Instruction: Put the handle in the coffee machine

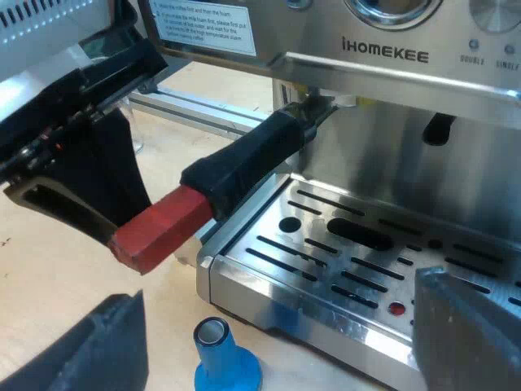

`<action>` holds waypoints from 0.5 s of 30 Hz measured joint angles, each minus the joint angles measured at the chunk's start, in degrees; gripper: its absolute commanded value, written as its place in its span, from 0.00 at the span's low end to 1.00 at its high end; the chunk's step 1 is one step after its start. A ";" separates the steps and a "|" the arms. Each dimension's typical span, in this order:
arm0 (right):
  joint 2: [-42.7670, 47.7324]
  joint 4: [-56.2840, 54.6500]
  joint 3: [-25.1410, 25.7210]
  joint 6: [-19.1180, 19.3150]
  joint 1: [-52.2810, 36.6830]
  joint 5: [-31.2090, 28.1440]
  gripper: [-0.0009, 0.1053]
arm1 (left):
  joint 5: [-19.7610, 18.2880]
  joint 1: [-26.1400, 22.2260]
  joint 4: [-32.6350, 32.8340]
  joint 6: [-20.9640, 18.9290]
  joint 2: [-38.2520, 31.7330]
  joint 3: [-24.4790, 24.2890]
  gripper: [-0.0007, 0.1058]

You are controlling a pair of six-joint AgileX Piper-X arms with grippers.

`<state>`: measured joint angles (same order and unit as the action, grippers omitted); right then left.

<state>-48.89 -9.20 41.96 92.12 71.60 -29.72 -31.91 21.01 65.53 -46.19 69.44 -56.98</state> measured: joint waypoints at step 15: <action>0.00 -0.07 0.00 0.00 0.00 0.00 0.66 | 3.44 6.06 -2.53 -1.85 0.15 -2.38 0.01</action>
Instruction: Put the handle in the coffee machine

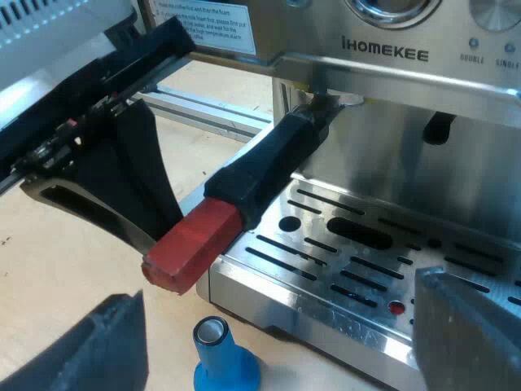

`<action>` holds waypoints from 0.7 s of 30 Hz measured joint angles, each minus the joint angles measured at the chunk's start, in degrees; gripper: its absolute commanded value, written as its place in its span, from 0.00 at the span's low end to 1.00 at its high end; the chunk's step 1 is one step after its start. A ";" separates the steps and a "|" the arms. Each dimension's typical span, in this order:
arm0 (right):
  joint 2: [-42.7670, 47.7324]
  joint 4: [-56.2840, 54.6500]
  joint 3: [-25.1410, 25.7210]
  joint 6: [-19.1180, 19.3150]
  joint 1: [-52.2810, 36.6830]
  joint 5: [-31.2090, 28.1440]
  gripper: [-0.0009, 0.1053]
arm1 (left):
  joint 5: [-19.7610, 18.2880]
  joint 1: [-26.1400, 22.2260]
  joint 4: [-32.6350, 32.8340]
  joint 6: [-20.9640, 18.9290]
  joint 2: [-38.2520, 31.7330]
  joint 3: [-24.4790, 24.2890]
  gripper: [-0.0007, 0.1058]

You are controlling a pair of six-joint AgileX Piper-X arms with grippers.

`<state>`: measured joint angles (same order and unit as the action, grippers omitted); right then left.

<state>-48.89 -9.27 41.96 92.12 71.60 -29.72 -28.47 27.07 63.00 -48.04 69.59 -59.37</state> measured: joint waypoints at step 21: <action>0.00 -0.40 0.00 0.00 0.00 0.00 0.66 | -0.50 -0.13 -1.32 -5.68 0.00 0.16 0.01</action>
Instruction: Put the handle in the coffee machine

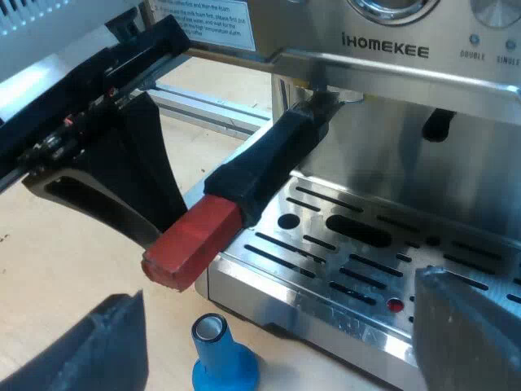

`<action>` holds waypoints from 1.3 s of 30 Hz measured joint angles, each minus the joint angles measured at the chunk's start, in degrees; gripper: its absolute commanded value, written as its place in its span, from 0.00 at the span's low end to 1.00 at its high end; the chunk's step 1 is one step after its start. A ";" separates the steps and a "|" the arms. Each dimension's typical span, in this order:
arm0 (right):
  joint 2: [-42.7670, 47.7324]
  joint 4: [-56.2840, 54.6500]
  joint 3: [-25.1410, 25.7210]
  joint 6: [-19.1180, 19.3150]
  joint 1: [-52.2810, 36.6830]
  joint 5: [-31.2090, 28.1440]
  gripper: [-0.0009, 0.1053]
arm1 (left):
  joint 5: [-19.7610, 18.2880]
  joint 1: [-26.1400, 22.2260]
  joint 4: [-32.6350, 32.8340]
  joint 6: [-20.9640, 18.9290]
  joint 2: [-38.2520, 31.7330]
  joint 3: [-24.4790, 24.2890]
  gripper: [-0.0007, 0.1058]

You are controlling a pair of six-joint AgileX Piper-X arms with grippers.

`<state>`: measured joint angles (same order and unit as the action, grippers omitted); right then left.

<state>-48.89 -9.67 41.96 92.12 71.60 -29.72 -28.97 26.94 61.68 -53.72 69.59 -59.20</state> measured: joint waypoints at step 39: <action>0.00 -5.97 0.00 -1.32 0.00 6.36 0.66 | -0.22 -17.64 3.96 -13.57 -25.50 -1.79 0.65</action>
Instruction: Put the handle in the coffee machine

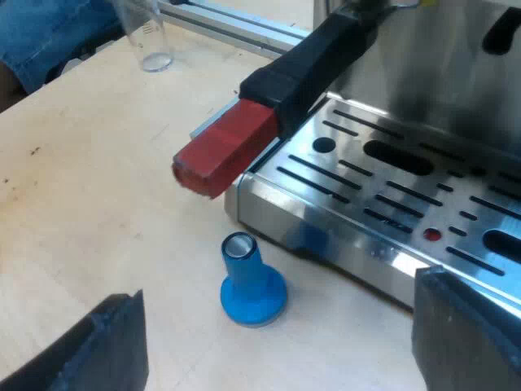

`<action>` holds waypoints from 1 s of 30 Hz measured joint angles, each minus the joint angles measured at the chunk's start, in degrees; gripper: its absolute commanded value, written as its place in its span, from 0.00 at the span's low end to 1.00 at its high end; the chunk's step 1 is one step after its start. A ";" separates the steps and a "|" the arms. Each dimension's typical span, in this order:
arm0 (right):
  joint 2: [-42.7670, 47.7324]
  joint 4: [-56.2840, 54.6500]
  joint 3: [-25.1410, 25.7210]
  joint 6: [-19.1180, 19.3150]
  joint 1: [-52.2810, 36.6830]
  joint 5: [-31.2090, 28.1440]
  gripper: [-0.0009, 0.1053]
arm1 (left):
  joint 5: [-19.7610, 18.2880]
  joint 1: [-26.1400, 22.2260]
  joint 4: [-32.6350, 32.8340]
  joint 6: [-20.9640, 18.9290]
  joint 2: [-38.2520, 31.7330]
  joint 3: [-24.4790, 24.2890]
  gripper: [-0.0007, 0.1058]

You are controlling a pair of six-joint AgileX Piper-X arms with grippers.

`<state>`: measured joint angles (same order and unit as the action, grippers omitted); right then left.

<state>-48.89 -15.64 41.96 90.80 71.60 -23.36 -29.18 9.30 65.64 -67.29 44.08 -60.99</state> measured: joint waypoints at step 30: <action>1.57 -25.56 17.12 3.48 -35.98 9.38 0.66 | -4.08 -4.46 0.50 -8.41 -0.40 0.00 0.69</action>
<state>-47.32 -41.20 59.08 94.27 35.62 -13.98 -33.26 4.85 66.14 -75.70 43.68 -60.99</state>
